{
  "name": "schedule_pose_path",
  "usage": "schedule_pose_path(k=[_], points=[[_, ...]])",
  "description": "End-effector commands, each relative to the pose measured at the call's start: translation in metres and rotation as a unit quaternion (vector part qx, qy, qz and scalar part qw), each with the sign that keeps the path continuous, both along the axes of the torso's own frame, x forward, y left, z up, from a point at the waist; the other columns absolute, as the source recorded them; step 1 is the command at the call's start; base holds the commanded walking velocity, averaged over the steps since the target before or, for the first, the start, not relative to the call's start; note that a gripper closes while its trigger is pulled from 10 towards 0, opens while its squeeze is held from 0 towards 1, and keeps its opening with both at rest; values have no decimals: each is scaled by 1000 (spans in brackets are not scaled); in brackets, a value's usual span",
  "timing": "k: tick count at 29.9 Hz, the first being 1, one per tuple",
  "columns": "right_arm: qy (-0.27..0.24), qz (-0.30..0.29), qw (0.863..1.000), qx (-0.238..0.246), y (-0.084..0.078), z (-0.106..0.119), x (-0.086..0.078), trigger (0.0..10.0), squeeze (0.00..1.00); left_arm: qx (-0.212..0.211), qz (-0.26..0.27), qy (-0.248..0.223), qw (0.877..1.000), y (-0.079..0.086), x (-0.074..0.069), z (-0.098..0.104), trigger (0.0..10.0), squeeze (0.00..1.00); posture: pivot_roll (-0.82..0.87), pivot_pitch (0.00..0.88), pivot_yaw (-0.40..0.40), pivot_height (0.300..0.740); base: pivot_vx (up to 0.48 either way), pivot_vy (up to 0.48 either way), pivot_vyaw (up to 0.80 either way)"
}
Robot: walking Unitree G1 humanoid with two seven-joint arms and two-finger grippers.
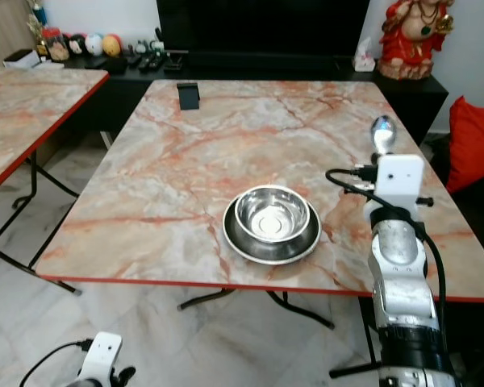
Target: Setting the table
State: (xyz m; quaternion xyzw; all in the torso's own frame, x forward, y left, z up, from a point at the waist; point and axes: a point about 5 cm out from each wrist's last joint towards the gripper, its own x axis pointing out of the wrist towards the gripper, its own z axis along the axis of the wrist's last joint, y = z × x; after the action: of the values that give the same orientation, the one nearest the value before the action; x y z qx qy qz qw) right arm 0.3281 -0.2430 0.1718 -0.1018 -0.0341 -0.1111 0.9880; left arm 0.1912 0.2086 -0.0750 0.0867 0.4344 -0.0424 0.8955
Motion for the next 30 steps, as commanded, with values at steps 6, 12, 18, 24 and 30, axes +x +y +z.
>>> schedule_pose_path(k=[6, 12, 18, 24, 30], points=[[-34, -8, 999, 18, 7, 10, 1, 10000, 0, 2, 4, 16, 1000, 3, -5, -3, 10000, 0, -27, 0, 9, 740, 0, 0, 0], [-37, -6, 999, 4, 13, 8, -2, 10000, 0, 5, 19, 22, 1000, 7, -6, -3, 10000, 0, -30, 0, 12, 740, 0, 0, 0], [-35, -9, 999, 2, 11, 6, -4, 10000, 0, -19, 111, 13, 994, 24, -7, 0, 10000, 0, -30, 0, 12, 740, 0, 0, 0], [-35, -10, 999, 8, 14, 3, -4, 10000, 0, -19, 129, 18, 991, 33, -16, -2, 10000, 0, -16, 0, 4, 740, 0, 0, 0], [-27, -14, 999, 13, 15, 1, -2, 10000, 0, -19, 120, 17, 992, 32, -17, -2, 10000, 0, -14, 0, 3, 740, 0, 0, 0]])
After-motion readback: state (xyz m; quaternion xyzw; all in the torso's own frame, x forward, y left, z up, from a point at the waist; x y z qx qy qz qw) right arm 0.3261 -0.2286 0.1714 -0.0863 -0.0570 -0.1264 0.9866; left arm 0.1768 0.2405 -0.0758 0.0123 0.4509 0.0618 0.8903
